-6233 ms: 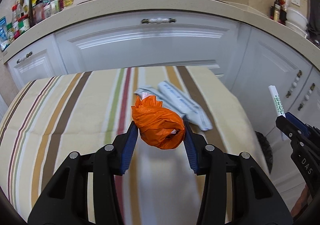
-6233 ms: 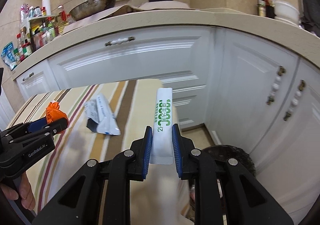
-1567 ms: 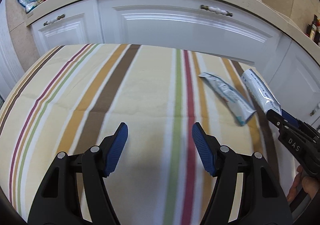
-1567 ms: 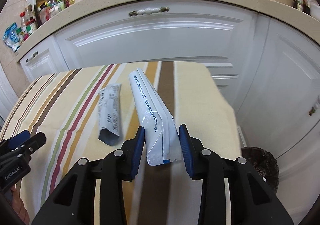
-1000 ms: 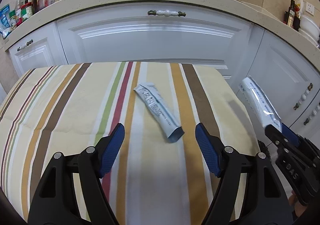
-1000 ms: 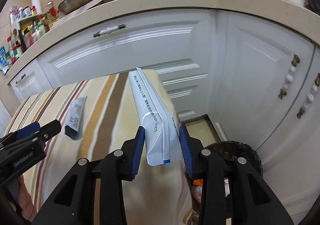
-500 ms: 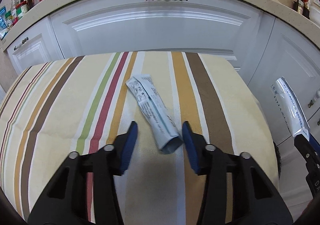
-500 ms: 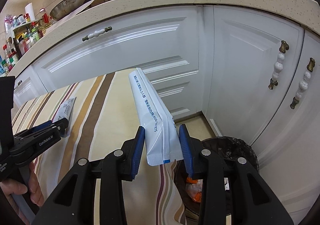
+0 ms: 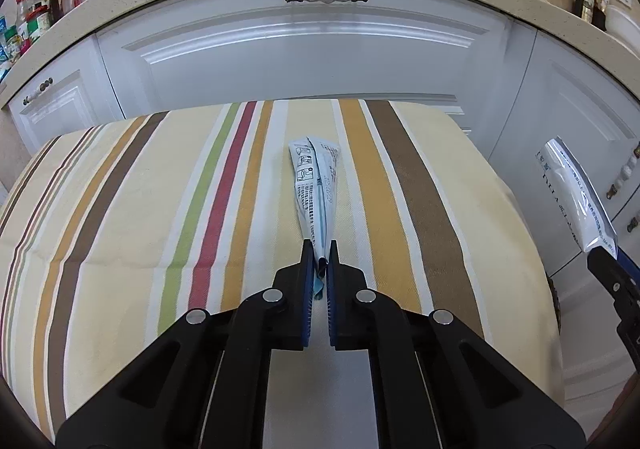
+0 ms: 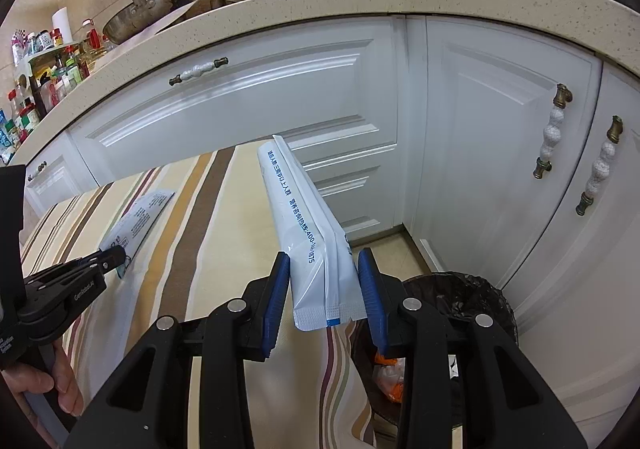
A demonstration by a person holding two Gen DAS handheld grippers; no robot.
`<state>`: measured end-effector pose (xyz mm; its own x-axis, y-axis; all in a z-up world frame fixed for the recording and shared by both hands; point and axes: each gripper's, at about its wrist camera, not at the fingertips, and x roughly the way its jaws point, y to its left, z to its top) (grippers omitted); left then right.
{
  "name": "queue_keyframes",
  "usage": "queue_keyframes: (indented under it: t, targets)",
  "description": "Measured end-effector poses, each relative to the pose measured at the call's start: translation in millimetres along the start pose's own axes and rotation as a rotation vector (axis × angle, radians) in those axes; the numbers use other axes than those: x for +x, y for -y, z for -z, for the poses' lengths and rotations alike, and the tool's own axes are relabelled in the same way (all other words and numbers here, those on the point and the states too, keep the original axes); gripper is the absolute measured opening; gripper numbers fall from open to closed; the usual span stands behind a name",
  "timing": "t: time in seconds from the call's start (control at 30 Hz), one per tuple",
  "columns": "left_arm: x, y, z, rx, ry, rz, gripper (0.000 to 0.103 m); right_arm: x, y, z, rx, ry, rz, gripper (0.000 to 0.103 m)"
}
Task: Collect trash
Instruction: 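Carry both packets over the black bin and open both grippers to drop them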
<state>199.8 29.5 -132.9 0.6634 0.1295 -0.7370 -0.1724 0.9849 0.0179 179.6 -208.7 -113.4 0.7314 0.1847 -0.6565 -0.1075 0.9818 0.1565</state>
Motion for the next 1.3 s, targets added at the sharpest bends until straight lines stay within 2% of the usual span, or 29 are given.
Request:
queue_keyframes:
  t: [0.37, 0.7, 1.07, 1.3]
  targets:
    - [-33, 0, 8, 0.027, 0.046, 0.000, 0.006, -25, -3, 3, 0.006, 0.035, 0.007, 0.036]
    - [-74, 20, 22, 0.075, 0.088, 0.049, 0.006, -59, 7, 10, 0.029, 0.071, 0.041, 0.036]
    - [-112, 70, 45, 0.172, 0.106, 0.151, 0.006, -96, 41, 27, 0.080, 0.097, 0.114, 0.036]
    - [-121, 111, 64, 0.243, 0.099, 0.215, 0.006, -115, 69, 43, 0.124, 0.100, 0.173, 0.036]
